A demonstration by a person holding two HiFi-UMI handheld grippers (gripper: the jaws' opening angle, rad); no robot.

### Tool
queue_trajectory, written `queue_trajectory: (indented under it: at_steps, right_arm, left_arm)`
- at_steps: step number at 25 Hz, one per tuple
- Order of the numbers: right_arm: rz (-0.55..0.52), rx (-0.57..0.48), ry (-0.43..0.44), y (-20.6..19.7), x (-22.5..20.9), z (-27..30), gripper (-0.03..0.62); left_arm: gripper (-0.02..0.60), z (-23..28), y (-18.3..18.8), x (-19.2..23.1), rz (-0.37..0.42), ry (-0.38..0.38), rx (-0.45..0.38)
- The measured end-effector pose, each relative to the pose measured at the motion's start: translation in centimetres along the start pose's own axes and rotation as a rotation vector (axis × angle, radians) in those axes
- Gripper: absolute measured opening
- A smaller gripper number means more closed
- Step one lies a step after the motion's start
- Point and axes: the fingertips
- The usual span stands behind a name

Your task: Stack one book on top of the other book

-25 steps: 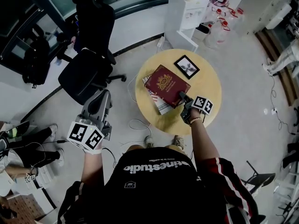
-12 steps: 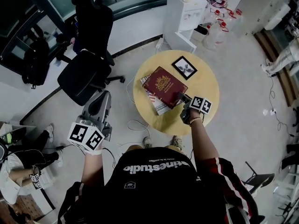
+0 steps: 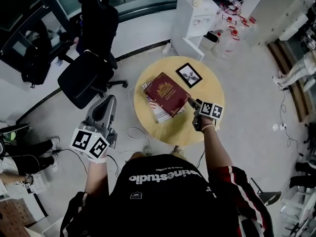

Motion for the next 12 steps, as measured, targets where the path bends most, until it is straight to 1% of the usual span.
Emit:
queue_trajectory:
  at_steps: [5,9,12]
  right_arm:
    - [-0.122,0.061,-0.002,1.1,0.3,0.6,0.264]
    - [-0.176,0.143,0.025,1.0,0.6,2.1,0.267]
    - [-0.218,0.184,0.032,1.0,0.7,3.0,0.267]
  left_arm:
    - [0.015,-0.1,-0.1,-1.1,-0.014,0.042,-0.009]
    - [0.015,-0.4,-0.6,-1.7,-0.014,0.069,-0.014]
    - [0.015,-0.9,-0.7,-2.2,-0.023,0.099,-0.014]
Point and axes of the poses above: the fingertips, and each gripper's own axes: z forward along the fingers, x to its left, y out of its top, and after that the axes turned 9 degrees about x, right-handed
